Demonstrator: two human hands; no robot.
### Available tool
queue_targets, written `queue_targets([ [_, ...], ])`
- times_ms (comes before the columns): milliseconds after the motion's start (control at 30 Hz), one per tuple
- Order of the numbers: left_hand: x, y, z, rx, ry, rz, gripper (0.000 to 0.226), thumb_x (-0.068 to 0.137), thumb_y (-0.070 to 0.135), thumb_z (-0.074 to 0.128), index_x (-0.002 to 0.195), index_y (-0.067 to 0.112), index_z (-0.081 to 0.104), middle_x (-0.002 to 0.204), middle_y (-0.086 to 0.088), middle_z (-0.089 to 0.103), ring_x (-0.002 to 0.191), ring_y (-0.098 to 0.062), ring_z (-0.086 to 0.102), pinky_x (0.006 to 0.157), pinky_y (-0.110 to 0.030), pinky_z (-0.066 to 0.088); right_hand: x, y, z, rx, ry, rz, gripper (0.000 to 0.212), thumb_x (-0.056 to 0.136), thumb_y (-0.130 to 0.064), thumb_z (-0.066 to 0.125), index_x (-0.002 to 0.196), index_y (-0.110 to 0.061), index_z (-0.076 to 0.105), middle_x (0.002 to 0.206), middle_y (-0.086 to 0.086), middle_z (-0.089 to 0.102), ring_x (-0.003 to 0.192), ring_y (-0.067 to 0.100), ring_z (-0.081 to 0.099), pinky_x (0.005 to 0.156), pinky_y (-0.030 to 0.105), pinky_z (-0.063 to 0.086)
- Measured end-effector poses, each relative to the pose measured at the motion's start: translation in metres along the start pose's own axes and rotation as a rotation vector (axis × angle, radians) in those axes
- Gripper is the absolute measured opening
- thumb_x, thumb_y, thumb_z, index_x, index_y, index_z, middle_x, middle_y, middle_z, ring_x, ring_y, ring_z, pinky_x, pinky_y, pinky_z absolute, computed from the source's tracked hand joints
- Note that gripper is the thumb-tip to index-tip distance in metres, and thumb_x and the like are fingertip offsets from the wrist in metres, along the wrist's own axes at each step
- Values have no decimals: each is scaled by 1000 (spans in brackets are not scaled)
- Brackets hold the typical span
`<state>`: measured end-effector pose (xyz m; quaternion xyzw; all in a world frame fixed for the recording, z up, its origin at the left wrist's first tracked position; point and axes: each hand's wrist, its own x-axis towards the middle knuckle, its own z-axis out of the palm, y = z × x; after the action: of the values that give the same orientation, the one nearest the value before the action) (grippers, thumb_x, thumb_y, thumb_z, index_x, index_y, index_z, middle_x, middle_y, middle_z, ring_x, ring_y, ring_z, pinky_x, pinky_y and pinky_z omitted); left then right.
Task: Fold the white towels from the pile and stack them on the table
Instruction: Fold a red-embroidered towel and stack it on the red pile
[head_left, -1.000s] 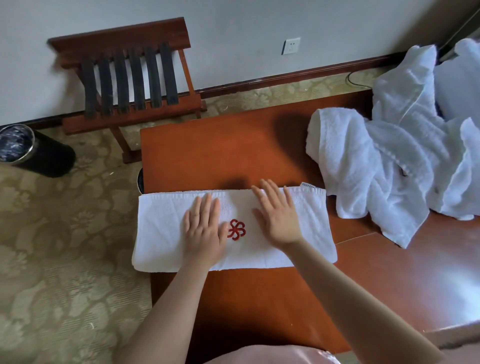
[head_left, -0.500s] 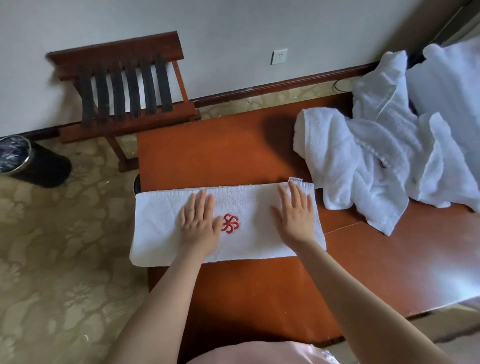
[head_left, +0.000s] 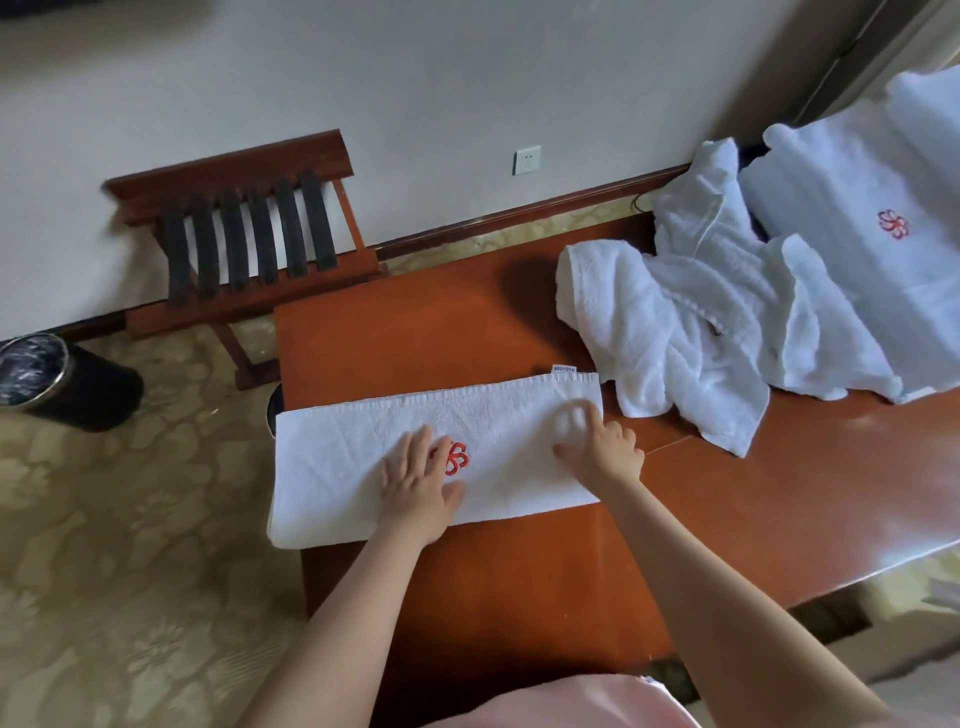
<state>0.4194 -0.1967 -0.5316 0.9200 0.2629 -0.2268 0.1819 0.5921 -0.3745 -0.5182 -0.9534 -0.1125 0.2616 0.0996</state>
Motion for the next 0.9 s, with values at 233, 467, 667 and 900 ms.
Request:
queue_targets([
  [233,4,0,-1,18,-12,-7,69,98,54,29,152,30,-6,156,6,-27,142,-23,-28,114,-48,-11,-6,-8,-21,166,-56,-73,60,77,-24,65,127,-32,33,74,-5,52,66,17,54,53,29,45],
  [467,1,-5,-5,-57,216,-2,54,96,44,43,144,23,32,157,-1,11,143,-25,14,115,-43,17,-37,-40,-41,0,144,-364,61,74,-12,58,130,-26,37,80,4,53,75,24,52,55,31,41],
  [667,-19,-68,-16,-227,430,-339,56,93,39,54,140,14,37,153,-13,24,139,-33,23,108,-47,32,-59,-87,-41,-262,170,-511,67,76,-6,52,136,-29,32,89,1,55,76,20,44,65,29,32],
  [900,-23,-140,-23,-816,288,-590,95,88,46,60,152,18,-4,145,-16,37,116,-34,50,88,-45,47,-70,-122,-23,-450,120,-469,68,84,-9,53,140,-34,26,98,5,58,76,20,44,63,30,36],
])
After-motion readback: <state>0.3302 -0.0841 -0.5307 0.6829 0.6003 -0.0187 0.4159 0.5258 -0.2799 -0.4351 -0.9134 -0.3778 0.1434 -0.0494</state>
